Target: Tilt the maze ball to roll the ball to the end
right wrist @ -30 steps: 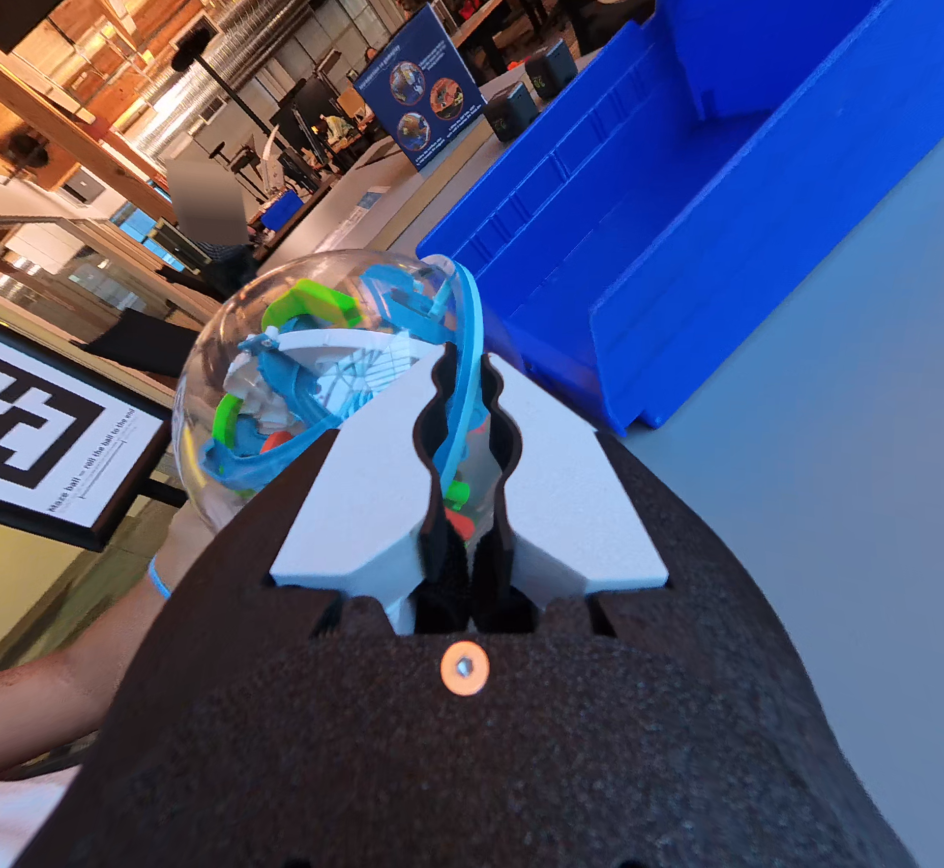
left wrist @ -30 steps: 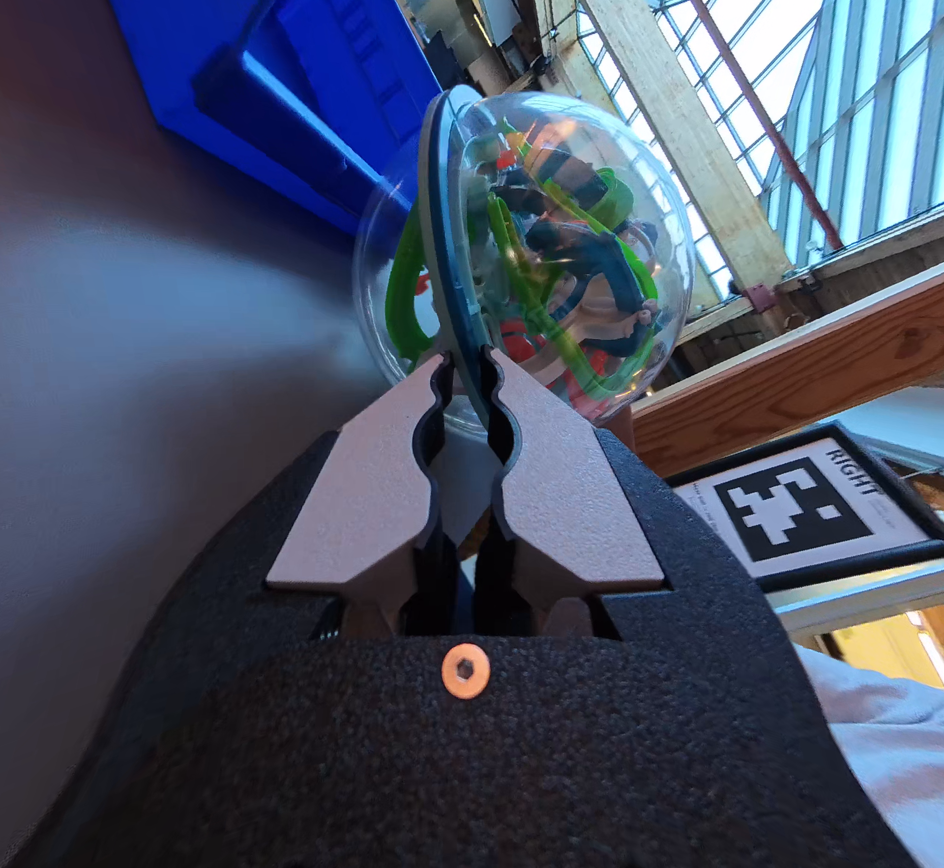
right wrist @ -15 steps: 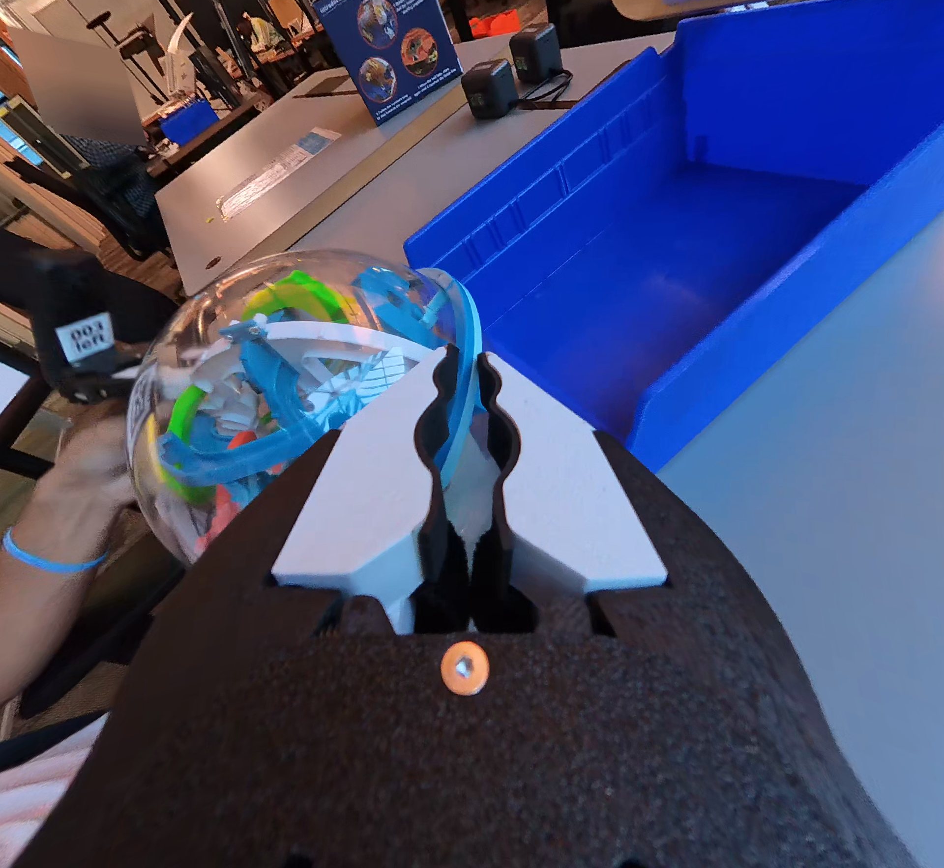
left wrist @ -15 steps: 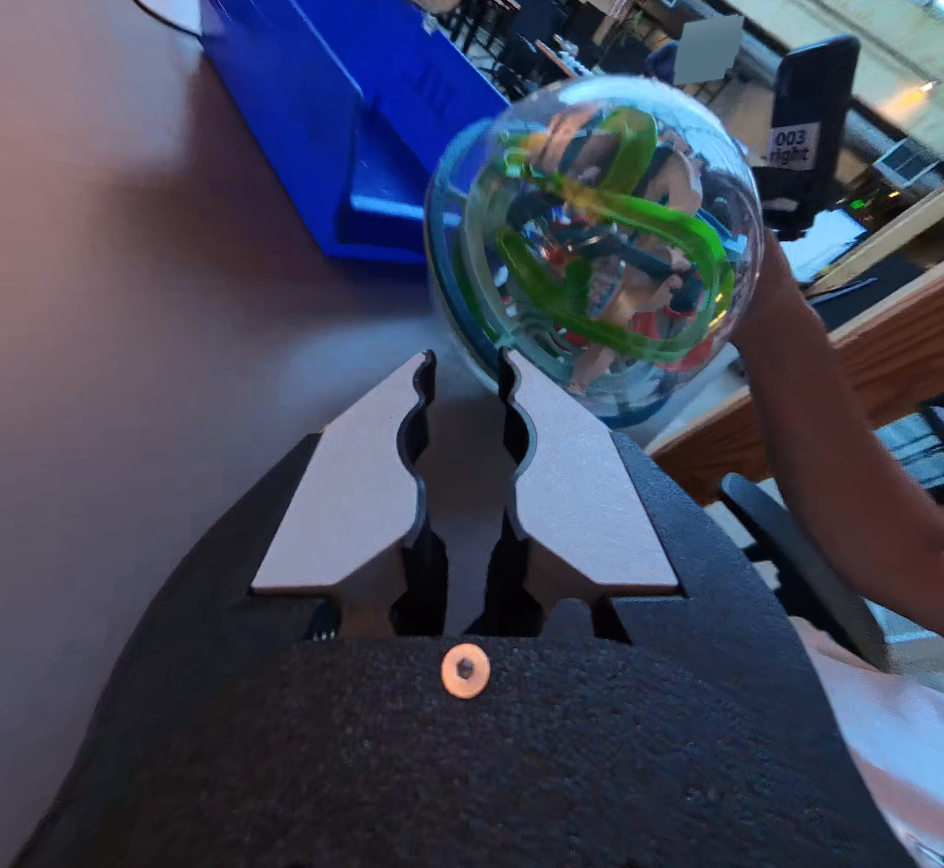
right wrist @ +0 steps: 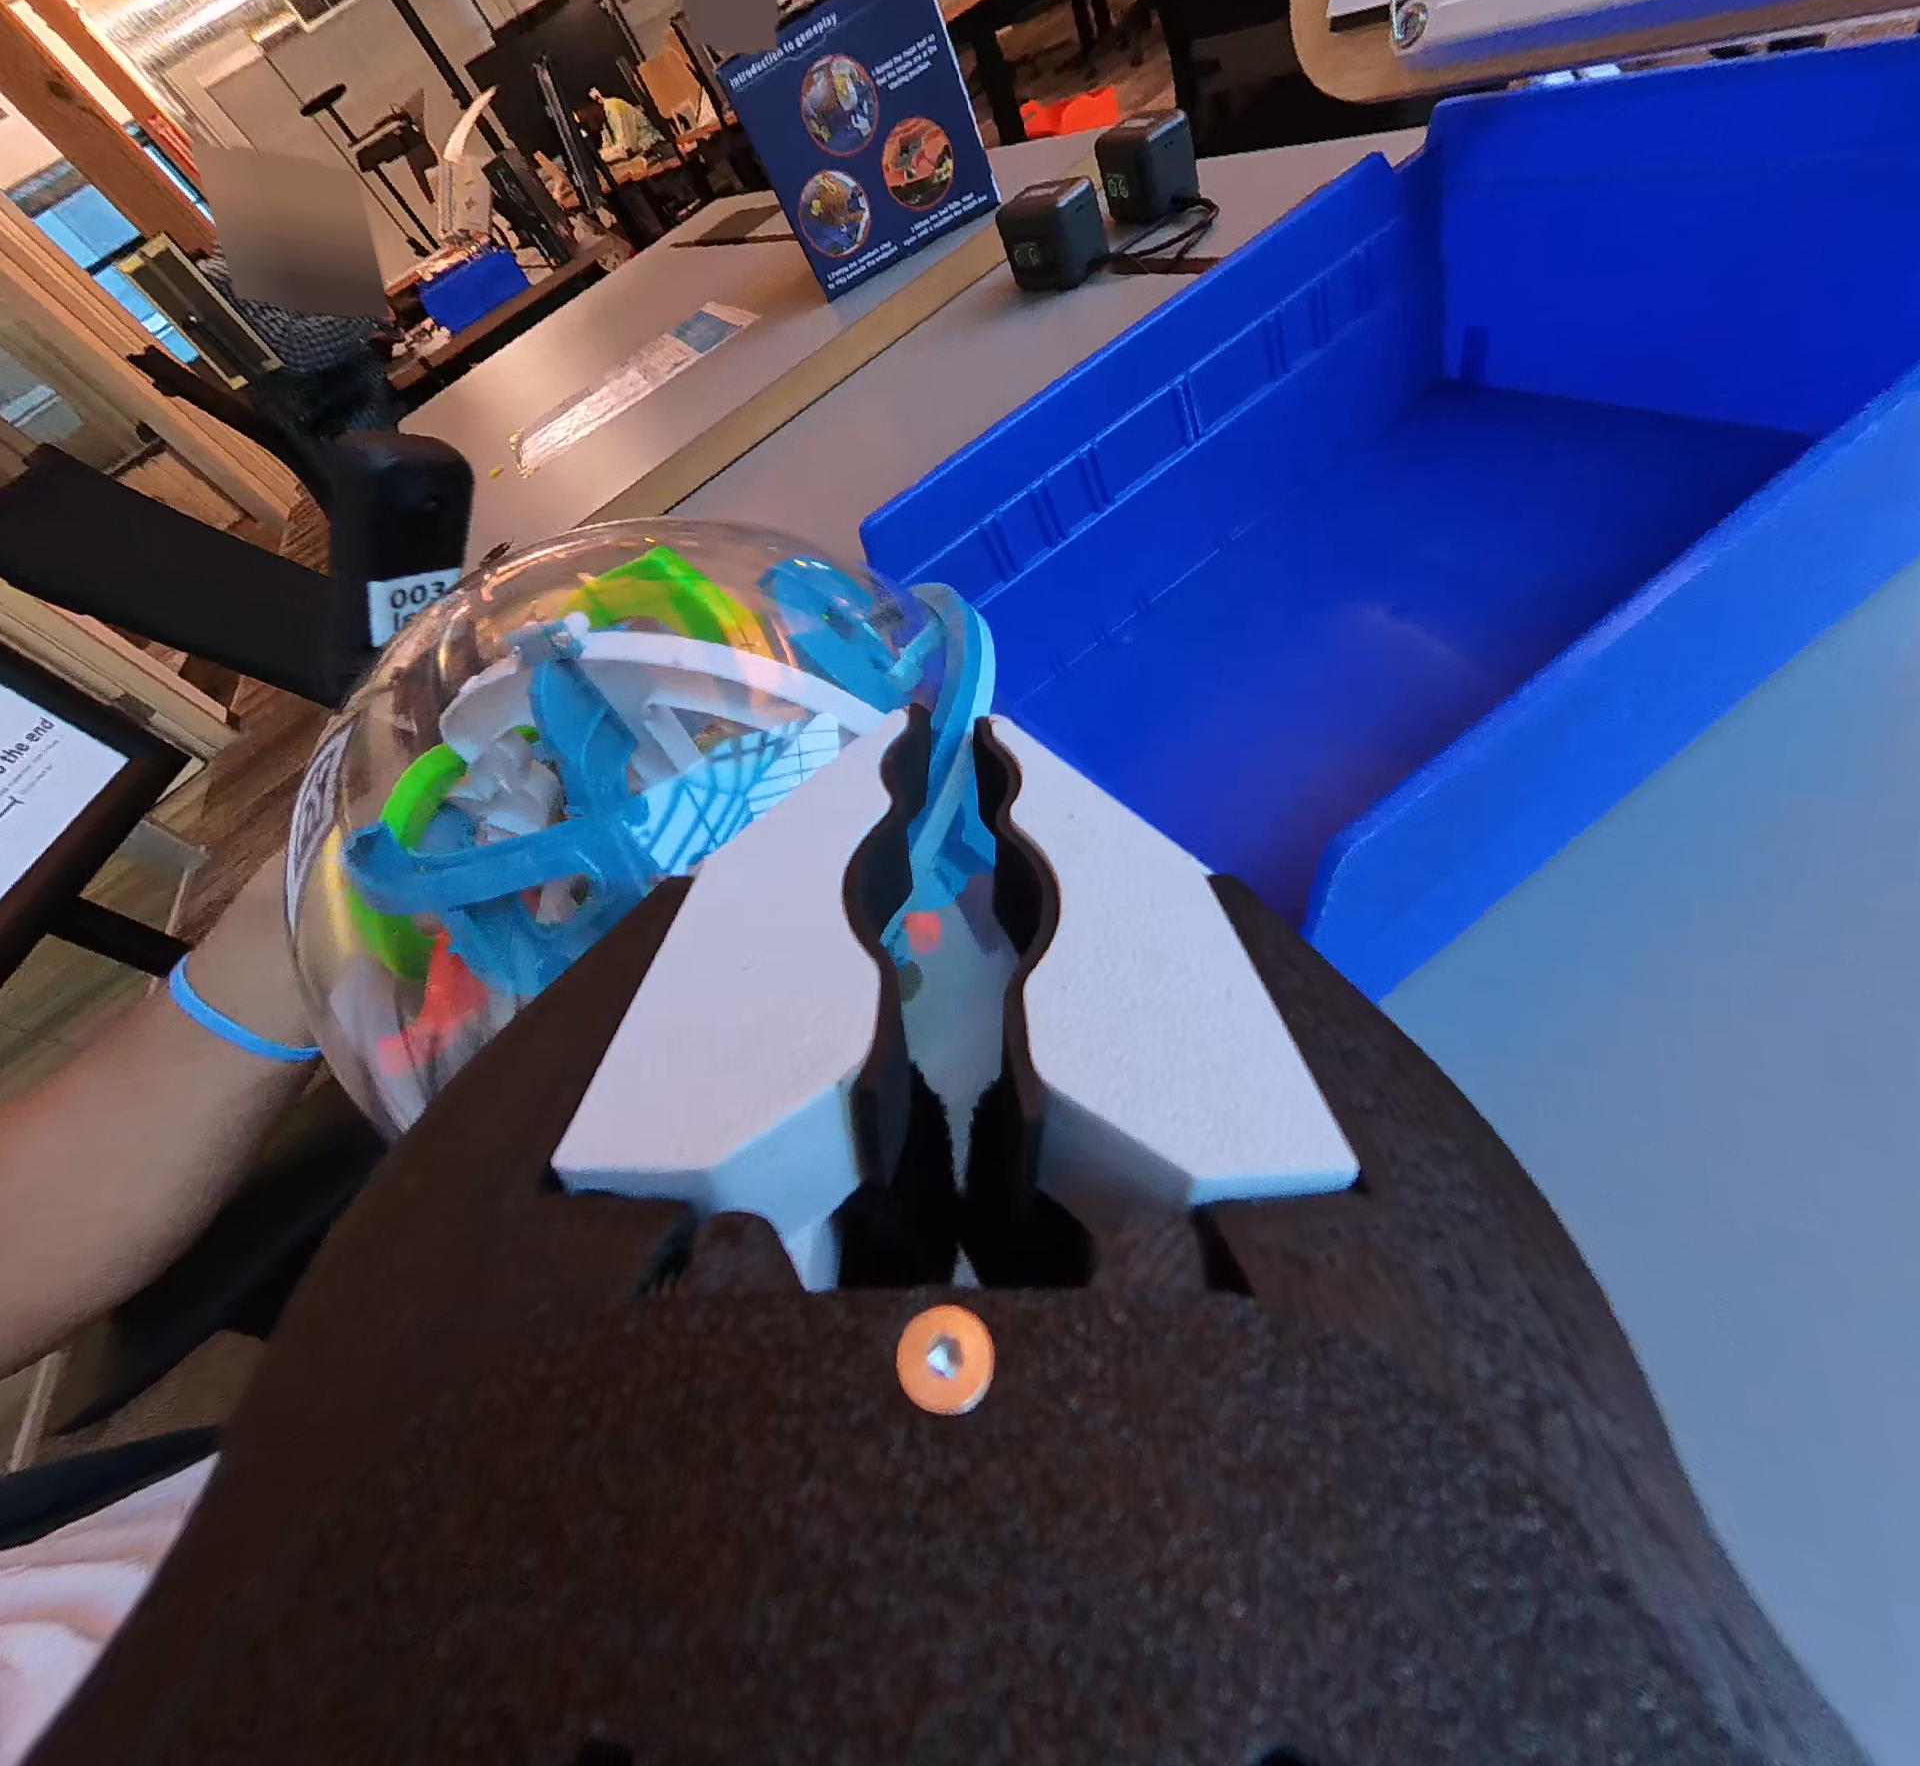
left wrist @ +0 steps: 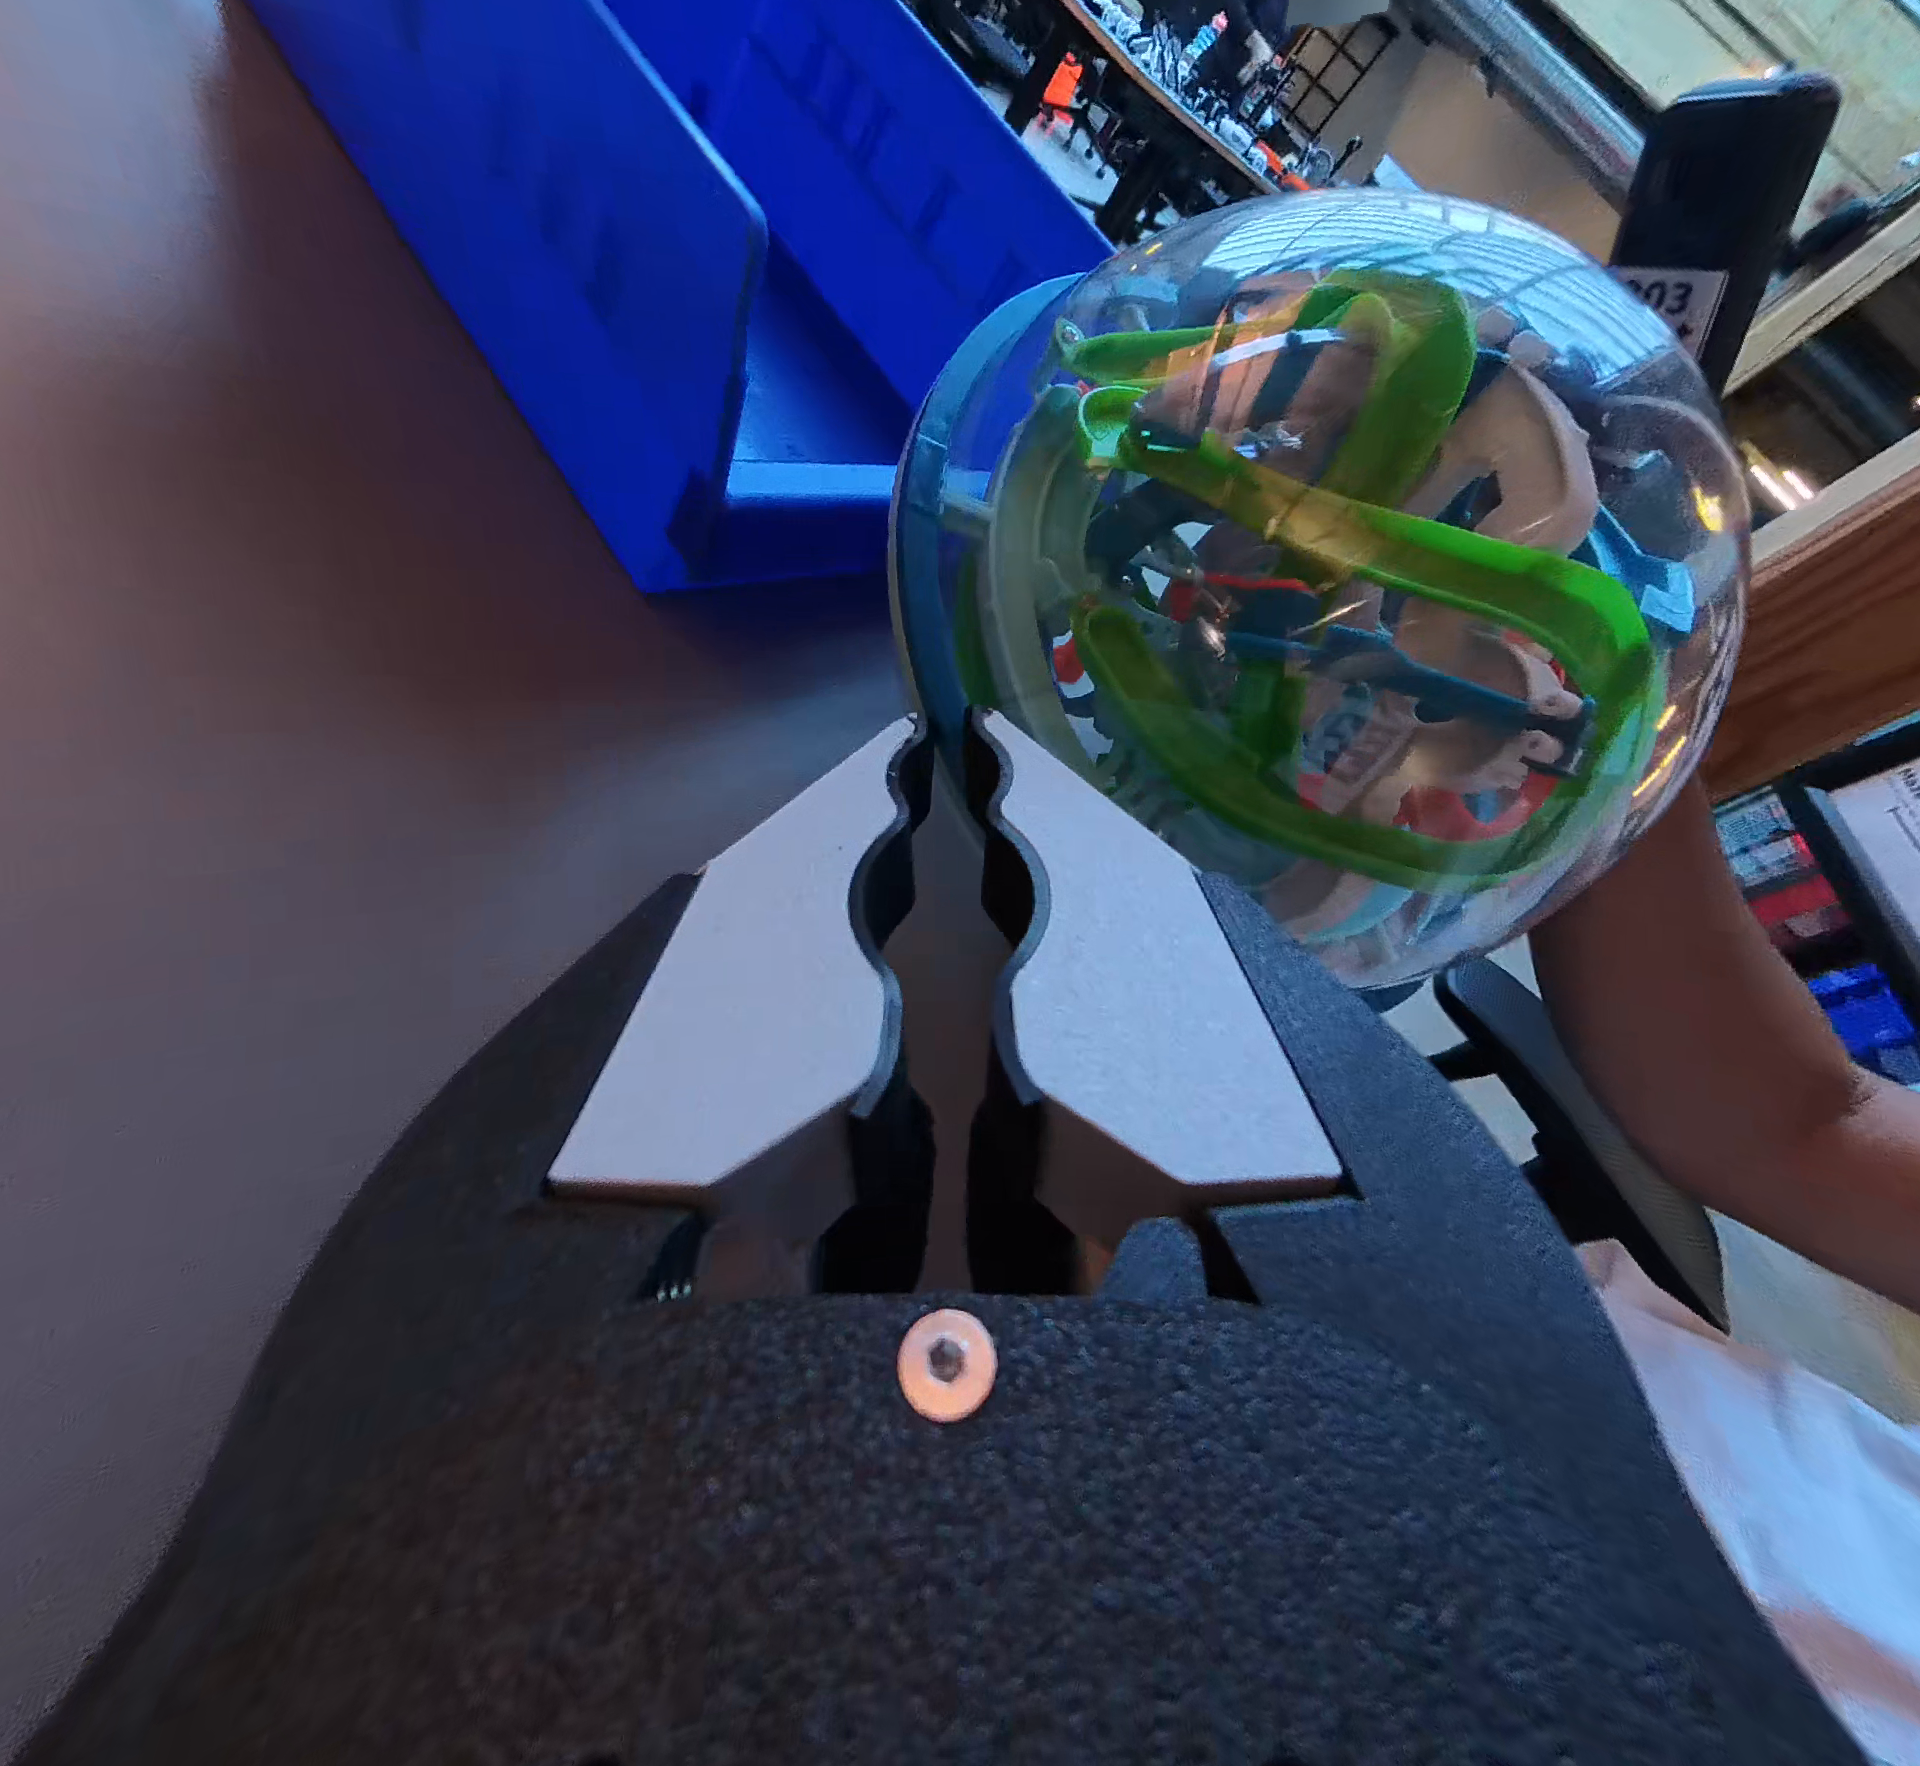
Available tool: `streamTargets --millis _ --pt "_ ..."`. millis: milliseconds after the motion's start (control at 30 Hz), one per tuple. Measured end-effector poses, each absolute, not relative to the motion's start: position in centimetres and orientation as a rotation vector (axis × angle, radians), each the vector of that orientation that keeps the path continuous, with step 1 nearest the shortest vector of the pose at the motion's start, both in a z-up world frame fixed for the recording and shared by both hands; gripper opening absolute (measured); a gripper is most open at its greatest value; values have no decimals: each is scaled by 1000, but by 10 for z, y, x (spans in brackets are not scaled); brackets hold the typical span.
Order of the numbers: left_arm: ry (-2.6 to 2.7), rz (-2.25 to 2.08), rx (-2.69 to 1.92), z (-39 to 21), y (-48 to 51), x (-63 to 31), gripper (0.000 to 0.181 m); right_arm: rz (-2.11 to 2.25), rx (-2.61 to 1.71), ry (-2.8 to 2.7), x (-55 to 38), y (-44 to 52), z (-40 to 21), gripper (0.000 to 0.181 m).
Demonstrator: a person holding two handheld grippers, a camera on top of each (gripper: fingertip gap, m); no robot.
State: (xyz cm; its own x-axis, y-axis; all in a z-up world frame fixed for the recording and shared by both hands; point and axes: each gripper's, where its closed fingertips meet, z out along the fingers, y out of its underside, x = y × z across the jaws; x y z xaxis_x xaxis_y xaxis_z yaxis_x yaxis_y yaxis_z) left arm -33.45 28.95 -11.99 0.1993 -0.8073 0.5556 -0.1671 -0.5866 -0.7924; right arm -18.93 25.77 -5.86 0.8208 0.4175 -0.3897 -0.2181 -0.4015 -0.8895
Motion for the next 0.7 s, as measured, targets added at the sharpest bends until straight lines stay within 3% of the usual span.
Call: streamTargets --millis 200,300,400,567,700 --pt "903 -1371 -1943 -131 287 -327 0 767 -1637 -234 -193 243 -30 41" --pt "900 -1366 -1956 -132 285 -322 0 795 -1594 -392 -201 208 -30 77" --pt "920 -1309 -1984 -138 284 -321 0 587 -1739 -660 -212 155 -85 114" --pt "987 -1224 -2002 -145 277 -311 0 17 -1930 -875 -257 144 -162 135" --pt "1022 -1113 -2033 -154 271 -304 0 -156 -1916 -922 -271 155 -156 149"
